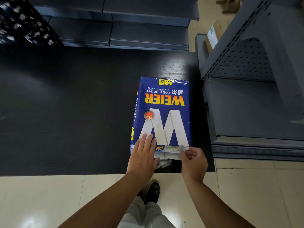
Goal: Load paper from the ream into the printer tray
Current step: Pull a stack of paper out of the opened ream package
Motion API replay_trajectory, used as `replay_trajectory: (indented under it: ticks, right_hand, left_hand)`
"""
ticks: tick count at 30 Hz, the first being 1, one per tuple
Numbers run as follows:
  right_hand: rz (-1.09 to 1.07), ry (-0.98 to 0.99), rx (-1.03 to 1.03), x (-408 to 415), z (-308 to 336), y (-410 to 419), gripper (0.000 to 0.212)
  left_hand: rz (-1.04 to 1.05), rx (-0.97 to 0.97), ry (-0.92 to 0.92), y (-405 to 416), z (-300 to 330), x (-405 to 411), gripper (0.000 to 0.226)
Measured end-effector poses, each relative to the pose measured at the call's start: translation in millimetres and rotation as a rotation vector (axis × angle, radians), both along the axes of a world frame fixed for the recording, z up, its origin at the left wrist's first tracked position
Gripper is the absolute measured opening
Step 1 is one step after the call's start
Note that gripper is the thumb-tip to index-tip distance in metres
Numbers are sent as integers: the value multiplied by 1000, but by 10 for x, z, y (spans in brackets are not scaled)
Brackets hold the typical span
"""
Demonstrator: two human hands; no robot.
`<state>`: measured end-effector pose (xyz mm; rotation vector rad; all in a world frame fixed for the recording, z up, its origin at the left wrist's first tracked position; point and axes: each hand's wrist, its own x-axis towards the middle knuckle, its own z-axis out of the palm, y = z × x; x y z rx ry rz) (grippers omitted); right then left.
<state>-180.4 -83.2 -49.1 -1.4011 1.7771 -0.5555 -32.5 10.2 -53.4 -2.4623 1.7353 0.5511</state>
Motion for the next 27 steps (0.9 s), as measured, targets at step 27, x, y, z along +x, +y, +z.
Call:
replay_trajectory:
  ticks: [27]
  right_hand:
    - [-182, -626, 656, -348, 87, -19, 7]
  left_hand:
    - [42, -41, 44, 186, 61, 61, 80]
